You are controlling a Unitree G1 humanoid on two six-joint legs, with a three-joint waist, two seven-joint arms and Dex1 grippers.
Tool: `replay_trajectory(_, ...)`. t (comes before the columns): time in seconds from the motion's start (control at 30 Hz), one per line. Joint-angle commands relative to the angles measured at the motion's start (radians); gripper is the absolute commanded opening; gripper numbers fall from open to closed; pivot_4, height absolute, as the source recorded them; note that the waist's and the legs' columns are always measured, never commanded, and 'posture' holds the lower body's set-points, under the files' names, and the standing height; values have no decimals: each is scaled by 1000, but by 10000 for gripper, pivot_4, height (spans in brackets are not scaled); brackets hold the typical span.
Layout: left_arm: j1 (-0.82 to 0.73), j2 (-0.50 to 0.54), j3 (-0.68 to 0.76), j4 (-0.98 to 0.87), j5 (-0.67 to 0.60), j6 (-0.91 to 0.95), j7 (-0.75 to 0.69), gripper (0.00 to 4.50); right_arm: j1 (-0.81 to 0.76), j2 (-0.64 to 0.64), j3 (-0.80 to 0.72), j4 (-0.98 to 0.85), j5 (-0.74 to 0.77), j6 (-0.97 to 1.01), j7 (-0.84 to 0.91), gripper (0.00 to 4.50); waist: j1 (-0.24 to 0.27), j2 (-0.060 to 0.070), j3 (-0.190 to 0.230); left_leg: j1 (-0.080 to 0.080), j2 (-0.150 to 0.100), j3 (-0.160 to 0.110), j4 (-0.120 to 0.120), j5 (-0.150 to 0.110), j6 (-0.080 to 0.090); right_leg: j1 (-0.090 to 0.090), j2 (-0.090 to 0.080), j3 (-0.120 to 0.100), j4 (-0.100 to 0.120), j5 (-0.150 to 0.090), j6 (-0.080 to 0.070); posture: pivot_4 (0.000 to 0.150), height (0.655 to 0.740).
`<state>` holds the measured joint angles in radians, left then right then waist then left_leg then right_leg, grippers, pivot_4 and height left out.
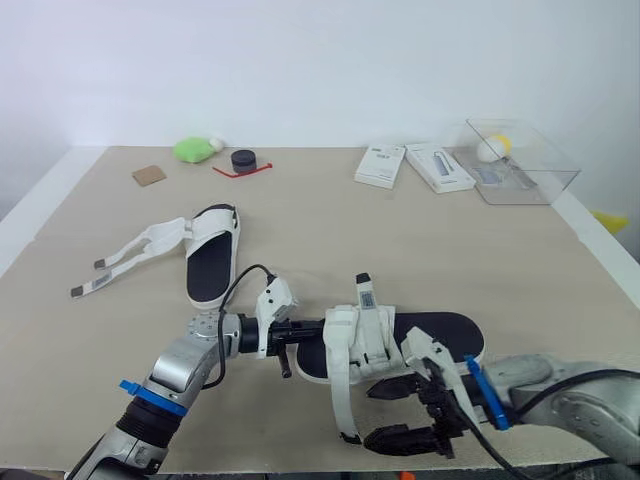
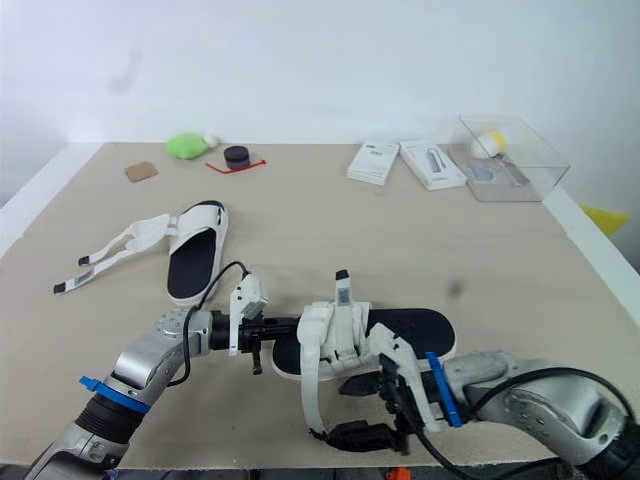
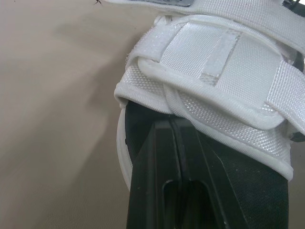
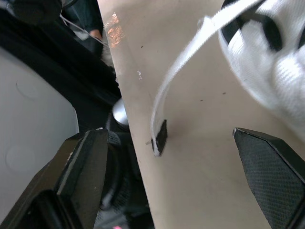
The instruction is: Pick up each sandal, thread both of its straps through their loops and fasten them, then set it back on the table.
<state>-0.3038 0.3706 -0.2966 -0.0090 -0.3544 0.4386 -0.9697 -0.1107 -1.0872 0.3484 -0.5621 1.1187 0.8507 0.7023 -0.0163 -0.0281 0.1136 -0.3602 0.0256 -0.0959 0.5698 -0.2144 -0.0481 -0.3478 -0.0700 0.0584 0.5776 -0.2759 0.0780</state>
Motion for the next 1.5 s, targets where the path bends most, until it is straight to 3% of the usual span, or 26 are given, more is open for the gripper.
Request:
replay_trajectory(0.03, 30, 11, -27, 52, 40, 33, 14, 0, -51, 65, -31, -4, 76, 112, -53, 44790, 0, 0, 0, 0, 0, 0, 0, 0, 0, 0, 0, 0, 0, 0, 0, 1500, 7400)
replay_trajectory(0.1, 33, 11, -26, 49, 40, 35, 17, 0, -72, 91, -37, 3, 94, 174, -72, 44790, -1, -1, 0, 0, 1, -1, 0, 0, 0, 0, 1, 0, 0, 0, 0, 1500, 7400)
replay_trajectory(0.23, 42, 11, -22, 42, 37, 37, 25, 0, -111, 139, -43, 18, 104, 265, -104, 27725, -1, -3, -2, 0, 1, 0, 0, 0, 0, 0, 1, 0, 0, 0, 0, 1500, 7400)
replay_trajectory(0.4, 47, 6, -20, 40, 37, 39, 31, 0, -191, 188, -82, 29, 151, 352, -125, 1542, -1, -2, -2, 0, 1, -1, 0, 0, 0, 0, 2, 0, 0, 0, 0, 1500, 7400)
replay_trajectory(0.67, 31, 6, -15, 60, 41, 31, 28, 0, -488, 200, -163, 210, 455, 543, -271, 681, -2, 1, 2, 0, 1, -1, 0, 0, 0, -1, 2, 1, 0, 0, 0, 1500, 7400)
replay_trajectory(0.8, 30, 5, -17, 63, 41, 28, 27, 0, -646, 188, -93, 443, 700, 544, -494, 681, -2, 1, 2, -1, 2, -1, 0, 0, 1, -2, 3, 1, 0, 1, -2, 1500, 7400)
replay_trajectory(0.93, 30, 0, -20, 66, 43, 25, 27, 0, -688, 164, -10, 529, 832, 539, -645, 681, -2, 1, 0, -3, 1, -1, 0, 1, 2, -2, 3, 1, 0, 2, -4, 1500, 7400)
replay_trajectory(1.5, 42, -9, -17, 63, 46, 22, 42, 0, -658, 158, 56, 487, 854, 546, -709, 681, -2, 6, -3, -10, 1, -7, 0, 4, 8, -5, 11, 6, 0, 4, -6, 1500, 7400)
